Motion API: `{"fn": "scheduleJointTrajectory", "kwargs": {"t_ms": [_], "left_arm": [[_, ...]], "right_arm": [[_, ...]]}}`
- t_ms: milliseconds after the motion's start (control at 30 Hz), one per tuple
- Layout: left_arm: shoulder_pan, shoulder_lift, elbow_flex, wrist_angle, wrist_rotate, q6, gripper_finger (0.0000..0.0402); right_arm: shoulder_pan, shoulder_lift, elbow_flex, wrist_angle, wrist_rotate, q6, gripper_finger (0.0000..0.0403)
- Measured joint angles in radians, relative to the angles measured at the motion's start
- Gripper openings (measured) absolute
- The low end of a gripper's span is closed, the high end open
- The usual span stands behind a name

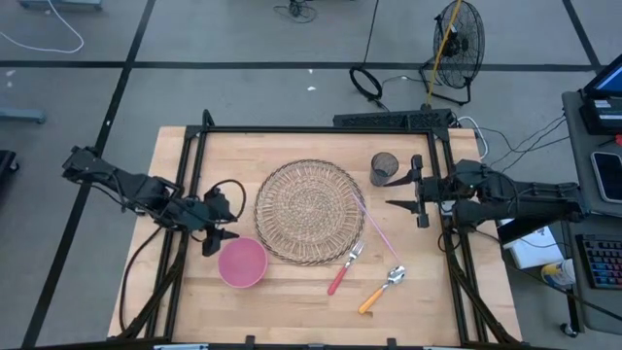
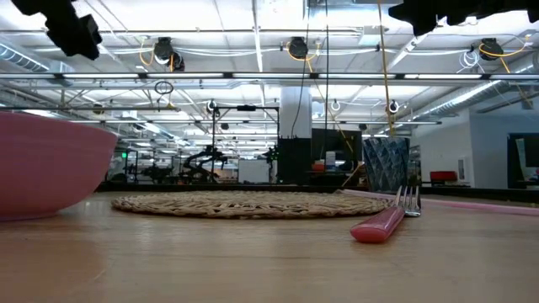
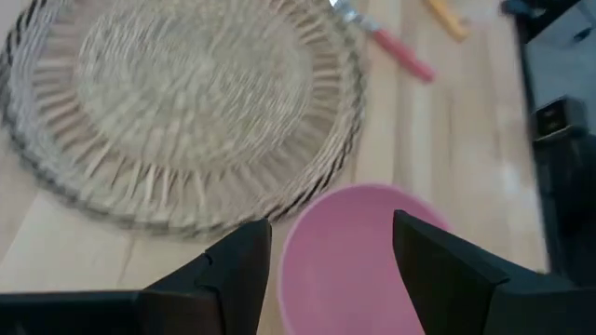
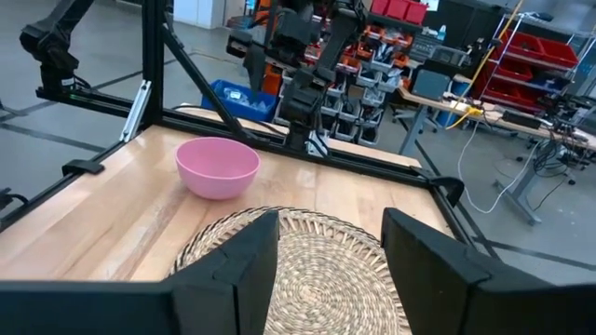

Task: Pick & Place Utensil
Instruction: Put the pink bowl on the left side of the brown mat

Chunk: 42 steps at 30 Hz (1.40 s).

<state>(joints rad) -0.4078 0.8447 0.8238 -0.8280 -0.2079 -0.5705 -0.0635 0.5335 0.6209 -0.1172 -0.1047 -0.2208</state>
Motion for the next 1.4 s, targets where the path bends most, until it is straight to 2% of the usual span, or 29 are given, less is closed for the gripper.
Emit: {"fn": "scheduleJointTrajectory", "kwargs": {"t_ms": [167, 567, 1000, 1400], "left_arm": [[0.0, 0.035, 0.0, -0.085, 0.003, -0.057, 0.0228], [-0.001, 0.191, 0.0, -0.096, 0.113, -0.123, 0.0228], [-0.001, 0.28, -0.001, -0.119, 0.125, -0.119, 0.0228], [-0.001, 0.308, -0.029, -0.098, 0.118, -0.12, 0.0228]], "right_arm": [[0.0, 0.0, 0.0, 0.0, 0.0, 0.003, 0.0183], [0.0, 0.0, 0.0, 0.0, 0.0, 0.0, 0.018], [0.0, 0.0, 0.0, -0.001, 0.0, 0.003, 0.018], [0.0, 0.0, 0.0, -0.003, 0.0, 0.002, 0.0179]]}}
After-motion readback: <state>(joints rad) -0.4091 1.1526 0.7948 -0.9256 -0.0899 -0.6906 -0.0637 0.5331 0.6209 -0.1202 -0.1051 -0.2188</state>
